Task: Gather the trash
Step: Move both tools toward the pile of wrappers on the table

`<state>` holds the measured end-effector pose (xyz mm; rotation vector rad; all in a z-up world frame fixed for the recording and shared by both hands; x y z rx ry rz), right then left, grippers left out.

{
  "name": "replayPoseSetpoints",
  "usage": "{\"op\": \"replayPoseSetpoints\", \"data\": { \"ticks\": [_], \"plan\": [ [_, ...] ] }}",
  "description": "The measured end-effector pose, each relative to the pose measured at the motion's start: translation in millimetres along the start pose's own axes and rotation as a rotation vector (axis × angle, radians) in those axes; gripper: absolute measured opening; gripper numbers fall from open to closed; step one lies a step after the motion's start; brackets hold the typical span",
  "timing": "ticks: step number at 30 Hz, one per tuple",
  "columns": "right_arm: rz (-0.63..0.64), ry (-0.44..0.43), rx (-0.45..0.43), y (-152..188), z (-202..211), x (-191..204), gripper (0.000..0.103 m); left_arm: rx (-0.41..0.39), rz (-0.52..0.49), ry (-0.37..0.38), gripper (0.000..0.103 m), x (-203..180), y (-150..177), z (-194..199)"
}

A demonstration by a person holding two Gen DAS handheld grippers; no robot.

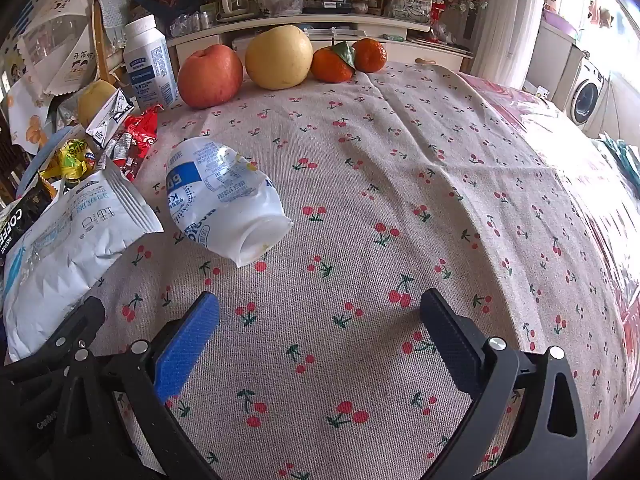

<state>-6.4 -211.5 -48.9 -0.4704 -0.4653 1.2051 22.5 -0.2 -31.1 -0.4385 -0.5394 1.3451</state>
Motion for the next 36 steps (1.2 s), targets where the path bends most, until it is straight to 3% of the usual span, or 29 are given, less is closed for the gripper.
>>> {"op": "replayPoseSetpoints", "data": {
  "ticks": [11,20,27,36],
  "plan": [
    [0.04,0.003,-0.005,13,13,-1,0.099,-0.029,-0.053,0.02,0.099,-6,14,23],
    [0.036,0.012,-0.162,14,60,-8,0.099,-0.102,-0.029,0.047,0.099,5,21,60],
    [0.011,-0.006,-0.27,17,103,-12,0.099,-0.198,0.083,0.078,0.099,39,29,103],
    [0.036,-0.029,-0.375,43,148,-3,0.099,-0.256,0.15,0.042,0.099,73,51,137]
  ]
}}
Point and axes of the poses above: each gripper's, at about its wrist camera, not at the fingertips, and z roughly against the way its jaws point, x to its left, y to its underside, the point moved 4 cm from there along -z, roughly the way its jaws point, and after that the axes turned 8 degrees about -z, right-handed, at the moved point
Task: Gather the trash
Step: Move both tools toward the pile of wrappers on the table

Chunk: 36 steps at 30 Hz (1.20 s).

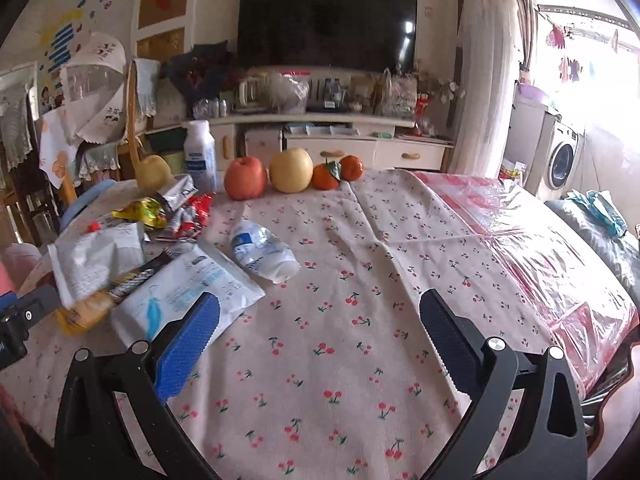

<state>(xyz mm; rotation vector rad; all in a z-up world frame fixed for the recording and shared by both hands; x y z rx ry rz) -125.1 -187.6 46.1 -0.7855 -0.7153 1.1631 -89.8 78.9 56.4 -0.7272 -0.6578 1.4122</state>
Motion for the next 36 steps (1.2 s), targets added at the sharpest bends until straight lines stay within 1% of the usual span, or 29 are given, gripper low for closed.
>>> {"op": "replayPoseSetpoints", "data": {
  "ticks": [8,15,26,36],
  "plan": [
    [-0.005,0.0,-0.045,6,27,0,0.099,-0.043,-0.013,-0.01,0.099,7,8,29],
    [-0.016,-0.018,-0.077,10,46,-6,0.099,-0.066,-0.035,-0.017,0.099,2,11,46],
    [-0.02,-0.014,-0.117,11,60,-14,0.099,-0.093,-0.059,-0.043,0.099,-7,13,58],
    [-0.02,-0.018,-0.127,10,64,-18,0.099,-0.087,-0.079,-0.045,0.099,-15,14,56]
  ]
}}
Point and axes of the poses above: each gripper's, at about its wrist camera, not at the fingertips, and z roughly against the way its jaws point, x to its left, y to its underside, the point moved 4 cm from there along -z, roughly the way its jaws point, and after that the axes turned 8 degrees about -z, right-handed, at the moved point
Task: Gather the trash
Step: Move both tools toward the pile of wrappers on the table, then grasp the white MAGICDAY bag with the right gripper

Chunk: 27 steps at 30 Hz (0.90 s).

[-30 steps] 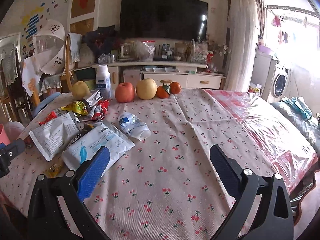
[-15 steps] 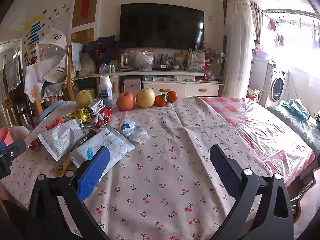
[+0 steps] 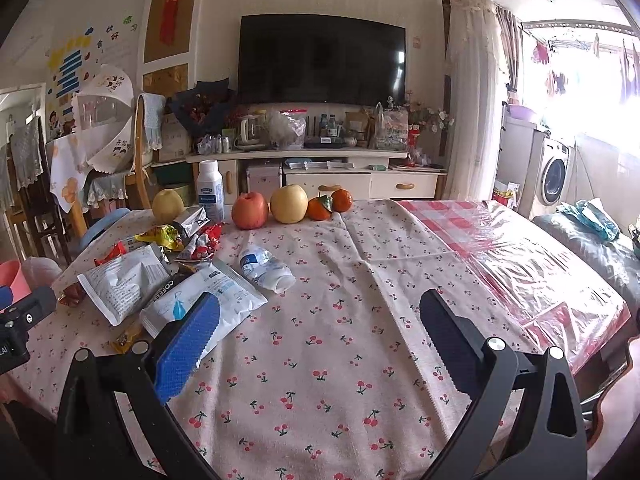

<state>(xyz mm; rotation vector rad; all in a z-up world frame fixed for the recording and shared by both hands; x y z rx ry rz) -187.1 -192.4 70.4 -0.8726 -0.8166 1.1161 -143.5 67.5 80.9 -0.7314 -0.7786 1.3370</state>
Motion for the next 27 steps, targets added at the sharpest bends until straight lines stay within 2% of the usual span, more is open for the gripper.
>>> {"op": "replayPoseSetpoints", "data": {
  "ticks": [16,27],
  "plan": [
    [0.01,-0.003,-0.002,-3,1,0,0.099,-0.011,-0.003,-0.009,0.099,-2,6,-4],
    [0.025,-0.018,0.022,0,-12,5,0.099,0.014,-0.004,-0.027,0.099,3,11,-17]
  ]
}}
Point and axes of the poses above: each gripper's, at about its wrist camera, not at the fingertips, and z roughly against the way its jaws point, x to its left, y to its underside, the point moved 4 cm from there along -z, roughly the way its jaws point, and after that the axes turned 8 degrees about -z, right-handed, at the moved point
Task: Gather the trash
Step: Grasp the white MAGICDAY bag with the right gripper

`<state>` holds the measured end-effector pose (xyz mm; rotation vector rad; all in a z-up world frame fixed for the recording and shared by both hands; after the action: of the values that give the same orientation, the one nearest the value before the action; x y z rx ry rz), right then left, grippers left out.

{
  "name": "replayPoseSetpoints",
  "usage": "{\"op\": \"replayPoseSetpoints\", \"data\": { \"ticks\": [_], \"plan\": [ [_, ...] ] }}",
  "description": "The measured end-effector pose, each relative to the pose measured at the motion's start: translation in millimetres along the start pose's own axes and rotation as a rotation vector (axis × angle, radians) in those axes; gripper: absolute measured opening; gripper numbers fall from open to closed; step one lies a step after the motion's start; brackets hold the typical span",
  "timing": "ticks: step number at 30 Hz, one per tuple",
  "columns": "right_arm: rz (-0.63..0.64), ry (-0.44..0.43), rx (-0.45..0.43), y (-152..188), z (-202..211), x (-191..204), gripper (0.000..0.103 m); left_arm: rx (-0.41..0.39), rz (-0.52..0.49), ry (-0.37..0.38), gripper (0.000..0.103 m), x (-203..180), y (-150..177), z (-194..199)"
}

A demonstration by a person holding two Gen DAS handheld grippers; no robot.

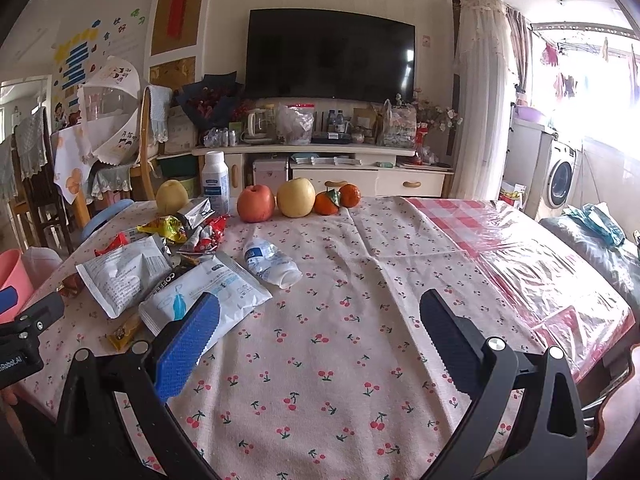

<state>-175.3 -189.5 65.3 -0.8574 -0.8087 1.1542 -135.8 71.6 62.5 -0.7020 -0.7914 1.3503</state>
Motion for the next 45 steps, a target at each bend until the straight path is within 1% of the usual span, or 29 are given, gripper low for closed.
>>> {"op": "replayPoseSetpoints", "data": {
  "ticks": [5,11,14,18,22,25,29,32,34,37,41,45],
  "plan": [
    [0.02,-0.018,0.011,3,-7,6,0.099,0.002,0.001,-0.004,0.099,3,3,-7],
    [0.044,-0.042,0.037,7,-18,14,0.099,0.016,-0.012,0.024,0.099,6,5,-17],
    [0.033,-0.062,0.06,8,-25,15,0.099,0.011,-0.015,0.039,0.099,10,4,-20],
    [0.013,-0.083,0.09,8,-34,14,0.099,0.026,-0.014,0.055,0.099,17,1,-29],
    [-0.018,-0.136,0.147,10,-45,15,0.099,0.031,-0.027,0.071,0.099,22,-4,-40],
    [-0.051,-0.187,0.209,13,-56,16,0.099,0.054,-0.066,0.081,0.099,23,-10,-52],
    [-0.103,-0.25,0.284,16,-70,16,0.099,0.06,-0.123,0.079,0.099,22,-18,-65],
    [-0.136,-0.28,0.331,18,-79,15,0.099,0.067,-0.195,0.095,0.099,15,-24,-75],
    [-0.156,-0.289,0.357,18,-86,14,0.099,0.066,-0.245,0.087,0.099,9,-26,-79],
    [-0.182,-0.299,0.385,18,-95,13,0.099,0.062,-0.323,0.054,0.099,1,-30,-87],
    [-0.177,-0.278,0.37,7,-105,6,0.099,0.067,-0.339,0.057,0.099,-1,-36,-97],
    [-0.19,-0.261,0.38,1,-126,0,0.099,0.094,-0.365,0.047,0.099,-6,-39,-111]
  ]
}}
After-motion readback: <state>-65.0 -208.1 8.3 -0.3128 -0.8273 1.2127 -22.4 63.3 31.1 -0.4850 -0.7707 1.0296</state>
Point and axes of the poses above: each gripper's, at about its wrist camera, not at the fingertips, and z roughly against the way its jaws point, x to its left, y to its underside, the point moved 4 cm from there along -z, roughly the way its jaws point, and after that the axes turned 8 degrees about -z, right-handed, at the moved point
